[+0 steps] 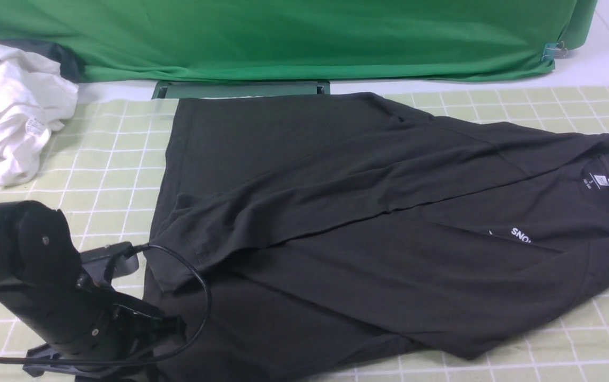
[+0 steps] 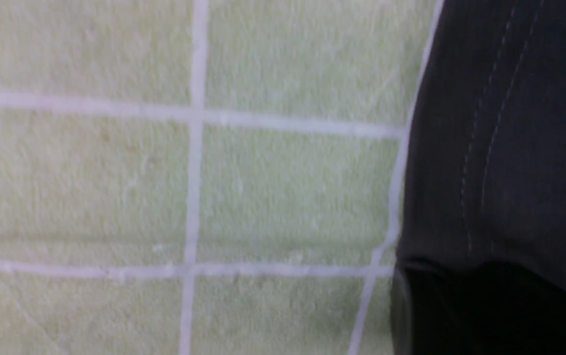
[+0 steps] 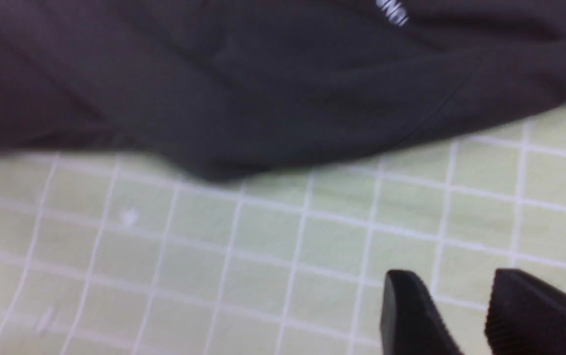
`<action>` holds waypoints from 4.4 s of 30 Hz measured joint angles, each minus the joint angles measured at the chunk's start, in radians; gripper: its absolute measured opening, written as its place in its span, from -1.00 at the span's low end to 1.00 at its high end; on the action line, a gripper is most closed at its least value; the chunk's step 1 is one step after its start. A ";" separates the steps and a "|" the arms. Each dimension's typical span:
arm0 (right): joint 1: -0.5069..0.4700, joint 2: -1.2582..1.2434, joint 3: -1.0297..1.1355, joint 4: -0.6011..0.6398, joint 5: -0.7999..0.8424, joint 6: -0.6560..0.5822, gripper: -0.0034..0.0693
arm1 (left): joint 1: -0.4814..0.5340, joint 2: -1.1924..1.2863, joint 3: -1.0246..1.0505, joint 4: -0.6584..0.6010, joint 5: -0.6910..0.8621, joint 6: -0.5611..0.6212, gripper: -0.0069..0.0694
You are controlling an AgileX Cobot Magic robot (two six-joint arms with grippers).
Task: Fold a long-sleeved shirt over a green coffee tablecloth.
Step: 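Grasp the near edge of the shirt at its hem and shoulder corners, then fold the black garment in half by bringing its near edge over to the far edge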
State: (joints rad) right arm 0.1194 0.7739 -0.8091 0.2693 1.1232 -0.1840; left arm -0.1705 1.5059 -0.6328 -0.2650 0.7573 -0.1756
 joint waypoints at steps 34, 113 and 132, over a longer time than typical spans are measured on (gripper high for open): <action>0.681 0.774 -0.011 -0.499 -0.407 0.204 0.26 | 0.000 -0.125 0.004 0.063 0.015 0.025 -0.77; 0.376 0.866 -0.420 -0.300 -0.153 0.144 -0.83 | 0.108 0.012 -0.528 0.088 0.128 0.003 -0.77; 0.244 1.340 -1.034 -0.263 -0.204 0.122 -0.83 | 0.201 0.588 -1.144 0.029 0.238 0.040 -0.77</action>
State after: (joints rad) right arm 0.3638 2.1143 -1.8426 0.0067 0.9195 -0.0616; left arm 0.0309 2.0942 -1.7770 -0.2361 0.9949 -0.1352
